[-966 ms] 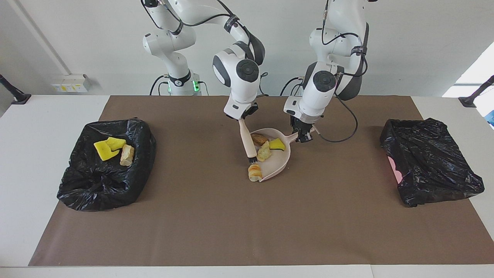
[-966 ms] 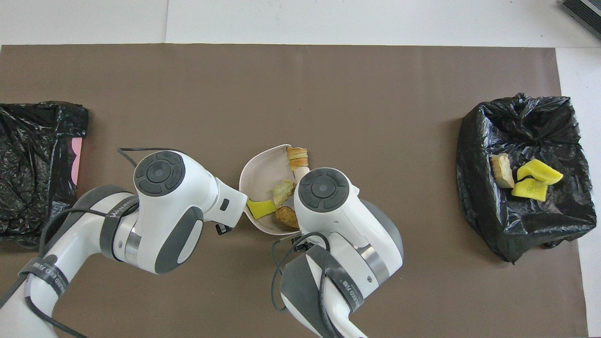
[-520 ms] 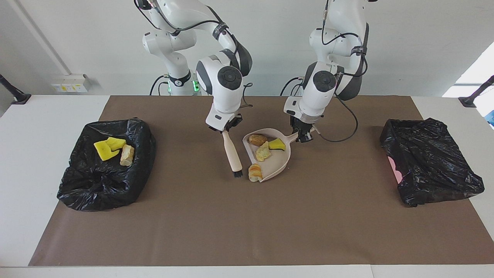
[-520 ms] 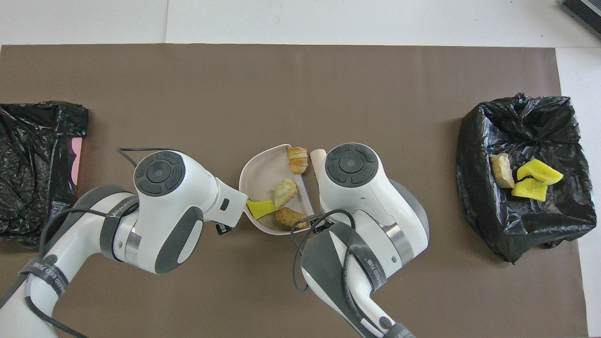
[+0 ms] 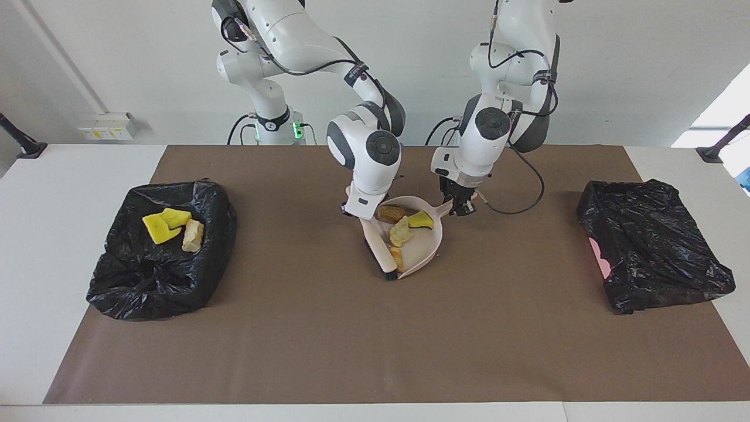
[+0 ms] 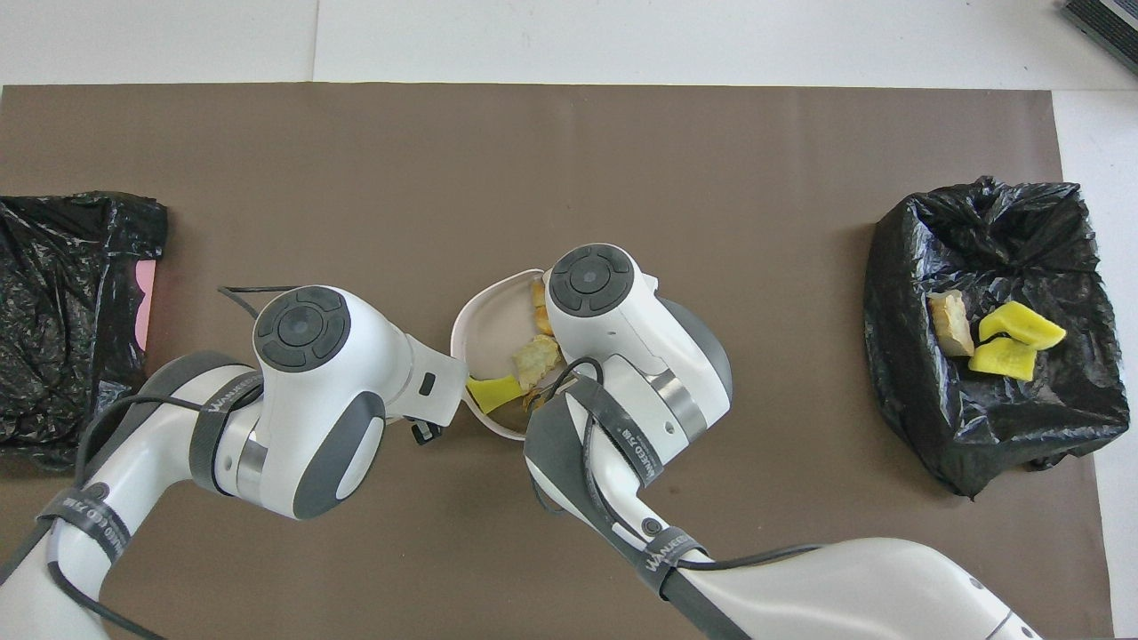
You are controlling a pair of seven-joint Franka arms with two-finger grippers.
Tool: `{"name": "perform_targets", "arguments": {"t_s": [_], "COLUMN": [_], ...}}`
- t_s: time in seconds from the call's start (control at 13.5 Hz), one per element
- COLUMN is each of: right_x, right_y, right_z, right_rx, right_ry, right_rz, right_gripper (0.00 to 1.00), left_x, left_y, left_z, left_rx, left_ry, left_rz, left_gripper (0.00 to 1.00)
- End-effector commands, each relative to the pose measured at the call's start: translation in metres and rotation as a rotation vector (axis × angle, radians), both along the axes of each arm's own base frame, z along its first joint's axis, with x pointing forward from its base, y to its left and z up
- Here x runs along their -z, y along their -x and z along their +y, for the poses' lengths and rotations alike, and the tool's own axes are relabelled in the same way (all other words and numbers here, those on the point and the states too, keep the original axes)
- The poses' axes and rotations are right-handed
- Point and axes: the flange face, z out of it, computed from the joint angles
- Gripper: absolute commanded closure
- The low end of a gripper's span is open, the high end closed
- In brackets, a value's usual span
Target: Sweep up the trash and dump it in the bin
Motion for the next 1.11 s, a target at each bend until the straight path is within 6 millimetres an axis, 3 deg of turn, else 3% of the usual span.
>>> {"name": "perform_targets", "arguments": {"t_s": [0.0,0.22,0.45,0.59,0.74,0.89,1.04], "right_x": [-0.011,-0.015,-0.016,-0.035,-0.055,-0.066,-0.071], "right_y": [0.019,0.019,-0.010,-0.021,-0.020,-0.011,0.007], "right_z": [0.012,0.006,-0.045,-0.076,-0.095,-0.102,-0.085], "right_rx": [-0.060,-0.038,0.021,0.031,0.060,0.088,0.172], "right_ry": [-0.088,-0.119,-0.104,-0.089,-0.074,-0.042,0.007], "right_rz": [0.099,0.137,0.140,0.127,0.133,0.148,0.127], "right_gripper": [1.00,1.00,1.00,1.00,1.00,1.00,1.00], "left_x": [-0.006,-0.005,-0.012,-0.032,-0.051,-0.072,-0.092], "left_y": [0.006,0.003,-0.002,-0.019,-0.027,-0.032,-0.039], "left_z": [0.007,0.013,0.023,0.048,0.067,0.088,0.109], "left_rx": [-0.045,-0.049,-0.072,-0.129,-0.173,-0.218,-0.288], "left_ry": [0.010,0.005,0.001,0.019,0.042,0.053,0.058], "left_rz": [-0.015,-0.007,0.007,-0.030,-0.065,-0.095,-0.112], "left_gripper": [1.00,1.00,1.00,1.00,1.00,1.00,1.00]}}
